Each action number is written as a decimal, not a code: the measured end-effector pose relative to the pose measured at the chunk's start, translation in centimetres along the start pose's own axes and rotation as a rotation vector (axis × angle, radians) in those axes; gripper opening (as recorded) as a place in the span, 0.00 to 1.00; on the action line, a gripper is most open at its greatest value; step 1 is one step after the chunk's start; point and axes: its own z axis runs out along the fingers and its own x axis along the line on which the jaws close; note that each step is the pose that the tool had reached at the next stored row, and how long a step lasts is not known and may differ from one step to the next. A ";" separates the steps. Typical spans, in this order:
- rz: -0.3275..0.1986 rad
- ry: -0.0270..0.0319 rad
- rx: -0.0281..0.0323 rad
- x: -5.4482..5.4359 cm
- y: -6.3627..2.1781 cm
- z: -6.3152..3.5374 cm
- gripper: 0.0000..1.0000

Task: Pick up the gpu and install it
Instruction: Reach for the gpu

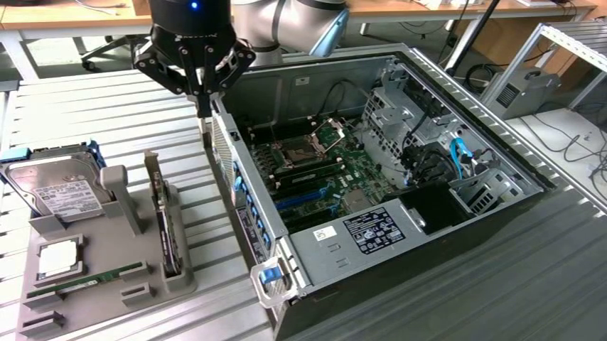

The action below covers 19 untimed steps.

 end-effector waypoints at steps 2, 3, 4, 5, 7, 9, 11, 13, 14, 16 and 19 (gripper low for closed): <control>0.000 0.0001 0.0001 0.1 -0.01 -0.01 0.11; 0.000 0.0000 0.0000 0.2 -0.01 -0.01 0.11; 0.000 0.0000 0.0001 0.2 -0.01 -0.01 0.11; 0.000 0.0000 0.0000 0.3 -0.02 -0.01 0.11; 0.000 0.0001 0.0001 0.4 -0.03 -0.02 0.11; 0.000 0.0000 0.0000 0.5 -0.04 -0.01 0.11; 0.000 0.0000 0.0001 0.6 -0.04 -0.02 0.11; 0.000 0.0001 0.0000 0.7 -0.05 -0.02 0.11; 0.000 0.0000 0.0001 0.7 -0.05 -0.02 0.11; 0.000 0.0000 0.0000 0.8 -0.06 -0.03 0.11; 0.000 0.0000 0.0001 0.9 -0.07 -0.03 0.11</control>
